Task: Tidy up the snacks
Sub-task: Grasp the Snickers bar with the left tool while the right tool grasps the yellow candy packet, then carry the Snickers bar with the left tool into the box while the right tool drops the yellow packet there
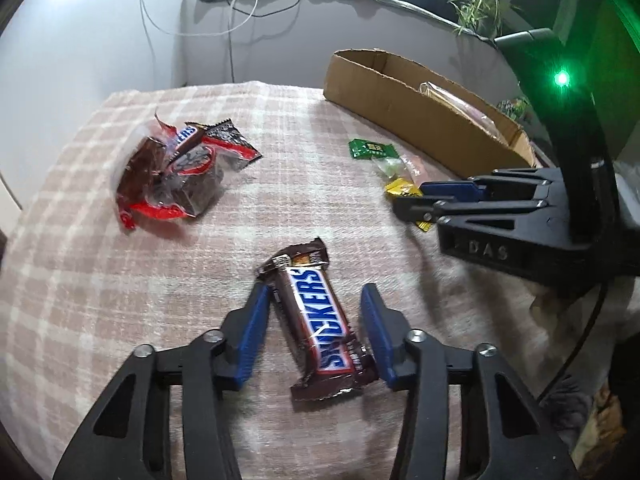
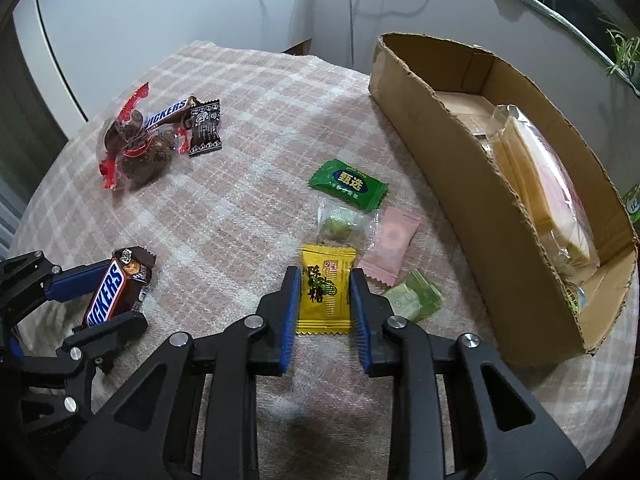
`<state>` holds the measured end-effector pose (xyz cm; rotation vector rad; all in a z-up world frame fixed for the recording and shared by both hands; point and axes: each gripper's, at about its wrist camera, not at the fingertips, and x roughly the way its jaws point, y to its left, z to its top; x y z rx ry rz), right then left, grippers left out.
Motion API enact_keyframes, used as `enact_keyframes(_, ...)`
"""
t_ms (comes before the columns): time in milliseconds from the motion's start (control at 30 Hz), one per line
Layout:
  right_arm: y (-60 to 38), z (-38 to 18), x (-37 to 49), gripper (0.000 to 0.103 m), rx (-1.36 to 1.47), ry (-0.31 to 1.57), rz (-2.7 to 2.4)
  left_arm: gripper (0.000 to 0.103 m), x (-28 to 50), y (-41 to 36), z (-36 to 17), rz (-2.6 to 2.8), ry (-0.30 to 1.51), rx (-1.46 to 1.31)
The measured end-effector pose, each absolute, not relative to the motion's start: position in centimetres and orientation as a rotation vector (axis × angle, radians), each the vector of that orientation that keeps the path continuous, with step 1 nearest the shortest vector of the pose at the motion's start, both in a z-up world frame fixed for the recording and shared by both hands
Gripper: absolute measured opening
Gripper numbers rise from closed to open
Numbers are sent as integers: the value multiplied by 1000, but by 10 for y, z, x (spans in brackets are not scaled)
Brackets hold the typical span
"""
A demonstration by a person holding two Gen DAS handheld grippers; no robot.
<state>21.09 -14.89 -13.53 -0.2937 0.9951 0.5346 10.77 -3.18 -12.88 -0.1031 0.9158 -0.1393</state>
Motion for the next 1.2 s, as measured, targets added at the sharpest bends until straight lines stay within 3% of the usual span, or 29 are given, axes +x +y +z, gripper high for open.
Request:
enact_keyframes(167, -151, -133, 208, 24, -280, 993, 536, 27, 104, -33, -130, -124, 890, -40)
enact_keyframes(800, -174, -97, 201, 24, -159, 920, 567, 27, 108, -15, -111, -157, 864, -176)
enact_keyframes(1200, -214, -58, 222, 24, -81, 851, 522, 27, 148, -27, -76, -201, 786, -181)
